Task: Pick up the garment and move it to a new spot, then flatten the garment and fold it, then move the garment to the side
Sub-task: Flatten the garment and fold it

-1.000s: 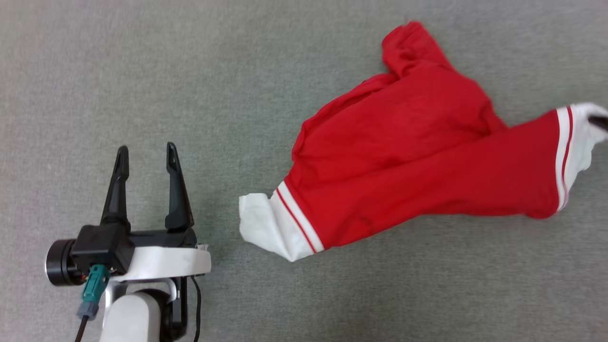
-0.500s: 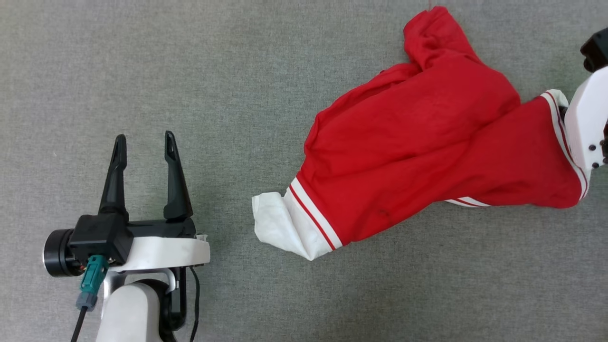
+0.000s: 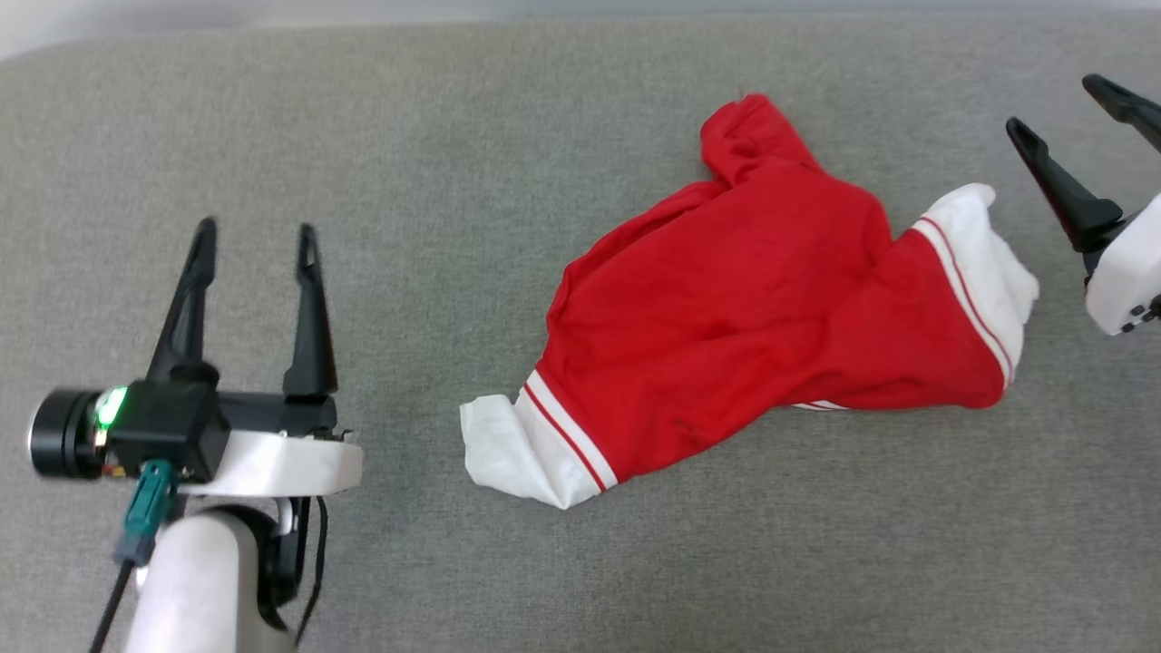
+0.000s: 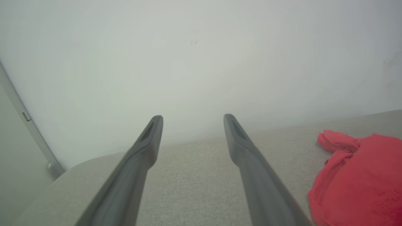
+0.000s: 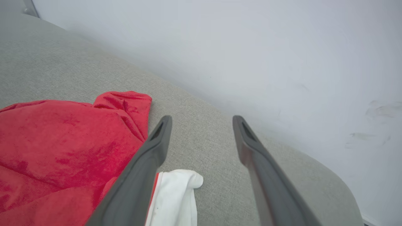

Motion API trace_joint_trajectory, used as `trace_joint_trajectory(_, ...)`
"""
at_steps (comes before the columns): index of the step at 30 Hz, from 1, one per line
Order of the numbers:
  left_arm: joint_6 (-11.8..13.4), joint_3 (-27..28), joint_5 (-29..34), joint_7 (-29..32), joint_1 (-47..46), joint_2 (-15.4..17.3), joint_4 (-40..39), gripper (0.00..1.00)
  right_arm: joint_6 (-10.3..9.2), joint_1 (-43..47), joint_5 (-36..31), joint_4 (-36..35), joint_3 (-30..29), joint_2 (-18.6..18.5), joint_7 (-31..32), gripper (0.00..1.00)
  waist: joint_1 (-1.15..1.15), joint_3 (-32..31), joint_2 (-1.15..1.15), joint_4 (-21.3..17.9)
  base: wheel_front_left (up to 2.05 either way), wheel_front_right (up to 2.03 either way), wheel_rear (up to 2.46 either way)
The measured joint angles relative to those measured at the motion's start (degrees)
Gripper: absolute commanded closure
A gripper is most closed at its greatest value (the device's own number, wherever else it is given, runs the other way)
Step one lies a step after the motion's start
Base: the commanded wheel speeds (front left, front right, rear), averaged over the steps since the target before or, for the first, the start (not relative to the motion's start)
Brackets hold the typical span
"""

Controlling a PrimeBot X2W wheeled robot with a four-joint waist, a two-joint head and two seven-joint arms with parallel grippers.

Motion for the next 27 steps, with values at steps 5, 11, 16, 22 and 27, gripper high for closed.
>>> trace_joint_trajectory(5, -3.43, -2.75, 0.45, 1.68, -5.12, 3.83, 3.30, 0.00, 0.00, 7.04, -7.36, -2.56, -9.99, 4.16, -6.20, 0.00, 0.00, -2.36, 0.00, -0.91, 0.00, 0.00, 0.00)
trace_joint_trajectory(11, -5.57, -10.39, -1.99, 13.19, -13.41, 9.67, 4.65, 0.00, -0.01, 17.56, -17.20, -10.55, -24.10, 11.47, -8.60, 0.00, 0.00, -4.14, 0.00, -1.90, 0.00, 0.00, 0.00)
trace_joint_trajectory(16, -5.81, -21.93, -11.25, 24.65, -20.85, 16.55, 4.44, 0.00, 0.00, 26.66, -23.93, -19.67, -32.32, 17.92, -8.50, 0.00, 0.00, -4.62, 0.00, -2.76, 0.00, 0.00, 0.00)
trace_joint_trajectory(22, -5.81, -35.18, -25.57, 40.64, -31.10, 25.16, 3.86, 0.00, 0.00, 34.57, -28.08, -27.02, -35.76, 23.47, -7.16, 0.00, 0.00, -3.90, 0.00, -4.21, 0.00, 0.00, 0.00)
trace_joint_trajectory(27, -5.82, -45.51, -36.99, 53.64, -38.76, 30.23, 3.28, 0.00, -0.01, 37.36, -28.56, -28.96, -36.35, 25.39, -7.50, 0.00, 0.00, -2.66, 0.00, -5.83, 0.00, 0.00, 0.00)
